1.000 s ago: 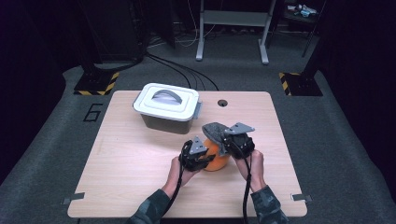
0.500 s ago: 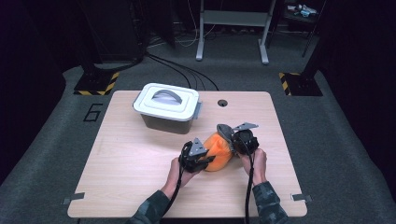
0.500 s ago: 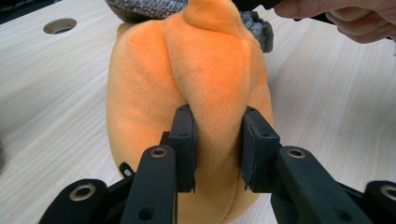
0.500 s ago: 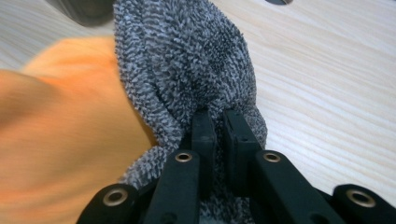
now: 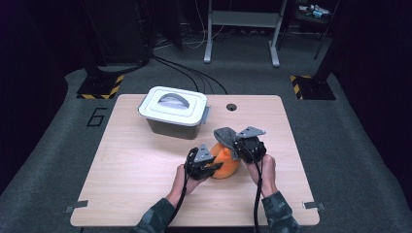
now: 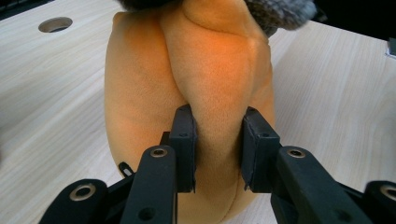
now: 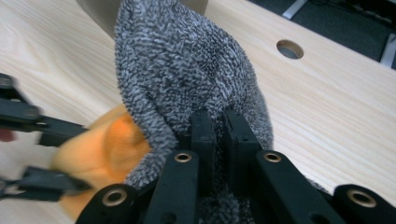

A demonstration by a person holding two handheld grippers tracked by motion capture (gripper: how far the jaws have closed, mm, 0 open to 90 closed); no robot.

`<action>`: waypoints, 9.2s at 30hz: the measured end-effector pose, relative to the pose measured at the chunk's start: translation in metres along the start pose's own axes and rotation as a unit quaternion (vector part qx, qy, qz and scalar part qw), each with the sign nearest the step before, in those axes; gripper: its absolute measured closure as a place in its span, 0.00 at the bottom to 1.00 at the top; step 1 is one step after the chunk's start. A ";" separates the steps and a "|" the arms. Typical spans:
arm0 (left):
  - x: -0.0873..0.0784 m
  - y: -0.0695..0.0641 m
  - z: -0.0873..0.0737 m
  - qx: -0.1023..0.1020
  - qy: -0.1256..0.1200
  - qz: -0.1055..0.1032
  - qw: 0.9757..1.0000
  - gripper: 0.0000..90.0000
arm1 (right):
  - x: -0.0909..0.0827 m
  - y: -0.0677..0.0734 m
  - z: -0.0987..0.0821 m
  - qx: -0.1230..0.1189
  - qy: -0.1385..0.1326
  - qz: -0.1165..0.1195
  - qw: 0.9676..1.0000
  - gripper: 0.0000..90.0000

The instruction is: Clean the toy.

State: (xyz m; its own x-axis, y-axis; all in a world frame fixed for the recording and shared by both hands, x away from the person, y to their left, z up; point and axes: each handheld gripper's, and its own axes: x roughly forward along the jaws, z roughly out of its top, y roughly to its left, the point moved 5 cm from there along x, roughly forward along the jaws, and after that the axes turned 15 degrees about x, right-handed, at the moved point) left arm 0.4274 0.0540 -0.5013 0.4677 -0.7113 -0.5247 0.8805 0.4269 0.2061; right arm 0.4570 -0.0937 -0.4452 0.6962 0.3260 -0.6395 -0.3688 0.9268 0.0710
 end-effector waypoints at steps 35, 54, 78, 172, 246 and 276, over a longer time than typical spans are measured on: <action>-0.001 0.000 -0.003 0.000 -0.008 -0.003 1.000 0.77 | 0.035 -0.026 -0.012 0.028 0.042 -0.035 0.998 0.93; -0.004 0.002 -0.004 -0.006 -0.010 0.001 1.000 0.77 | 0.019 -0.104 -0.027 0.035 0.030 -0.156 0.987 0.89; -0.004 0.005 -0.004 -0.014 -0.010 0.005 1.000 0.77 | -0.009 -0.120 -0.079 0.117 0.011 -0.072 0.990 0.03; -0.202 0.060 -0.078 -0.070 -0.012 0.173 0.982 0.85 | -0.006 -0.140 -0.146 0.144 0.024 -0.081 0.986 0.03; -0.218 0.107 -0.099 -0.150 0.081 0.195 0.966 0.20 | -0.006 -0.140 -0.146 0.147 0.024 -0.081 0.986 0.03; -0.165 0.197 -0.038 -0.148 0.078 0.212 0.963 0.12 | -0.006 -0.140 -0.146 0.142 0.024 -0.078 0.987 0.03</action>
State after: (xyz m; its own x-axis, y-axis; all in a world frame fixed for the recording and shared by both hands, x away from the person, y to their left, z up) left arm 0.5209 0.2767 -0.4052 0.7423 -0.3559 -0.5677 0.5422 0.8169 0.1968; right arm 0.4149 -0.2525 -0.5631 0.6982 0.1722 -0.6948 -0.0674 0.9821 0.1757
